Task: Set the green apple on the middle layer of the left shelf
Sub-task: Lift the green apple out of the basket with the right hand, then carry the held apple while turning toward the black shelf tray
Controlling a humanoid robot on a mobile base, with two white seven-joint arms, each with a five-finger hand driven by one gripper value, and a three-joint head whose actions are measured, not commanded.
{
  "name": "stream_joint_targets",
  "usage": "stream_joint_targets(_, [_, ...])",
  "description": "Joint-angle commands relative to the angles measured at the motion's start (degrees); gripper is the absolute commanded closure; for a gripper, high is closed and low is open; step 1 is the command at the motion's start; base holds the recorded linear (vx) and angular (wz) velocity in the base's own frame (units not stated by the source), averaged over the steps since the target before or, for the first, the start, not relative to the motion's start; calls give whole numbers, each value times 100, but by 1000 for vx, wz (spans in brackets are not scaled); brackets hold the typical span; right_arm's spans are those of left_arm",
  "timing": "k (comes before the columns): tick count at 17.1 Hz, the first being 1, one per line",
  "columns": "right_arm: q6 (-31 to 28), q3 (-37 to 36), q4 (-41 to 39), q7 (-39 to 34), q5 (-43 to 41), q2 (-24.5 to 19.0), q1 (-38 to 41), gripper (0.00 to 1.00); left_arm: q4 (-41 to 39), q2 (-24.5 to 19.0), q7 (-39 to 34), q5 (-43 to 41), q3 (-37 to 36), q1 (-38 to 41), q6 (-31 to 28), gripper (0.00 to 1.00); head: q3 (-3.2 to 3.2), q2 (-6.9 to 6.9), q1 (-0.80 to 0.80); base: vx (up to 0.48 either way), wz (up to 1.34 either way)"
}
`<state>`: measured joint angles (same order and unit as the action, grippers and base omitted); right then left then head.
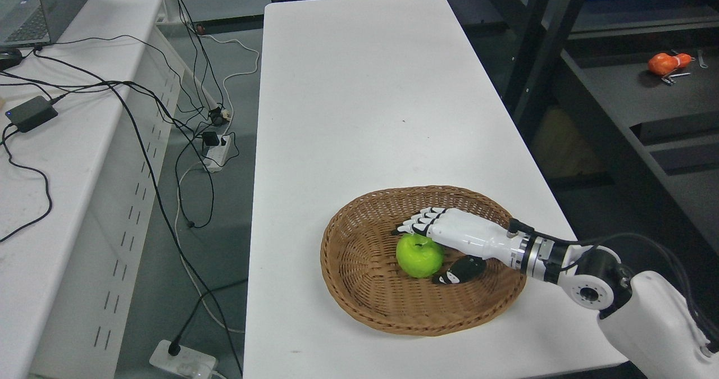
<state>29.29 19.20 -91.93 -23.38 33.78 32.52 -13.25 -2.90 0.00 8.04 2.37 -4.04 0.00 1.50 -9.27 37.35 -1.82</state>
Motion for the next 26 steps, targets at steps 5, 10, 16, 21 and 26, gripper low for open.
stream_joint_targets(5, [683,-539,149,35,-21,264,252,65,0,-100,-4,0,0,-71,0,0,0,0,0,0,0])
stream_joint_targets(10, [587,-1556,61,87,-12,-410,314,100,0,-100,-4,0,0,-71,0,0,0,0,0,0,0])
stream_joint_targets(16, [-526,-2729,-10,2062,172,-1353,674,100,0,-100,-4,0,0,-71,0,0,0,0,0,2,0])
stream_joint_targets(21, [-1557,-2729,-10,3726,208,-1581,1034,100,0,-100,-4,0,0,-71,0,0,0,0,0,-4,0])
stream_joint_targets(26, [-1593,-2755,-378,3726,190,-1942,1377,100,-8,-100,-4,0,0,-71,0,0,0,0,0,-132,0])
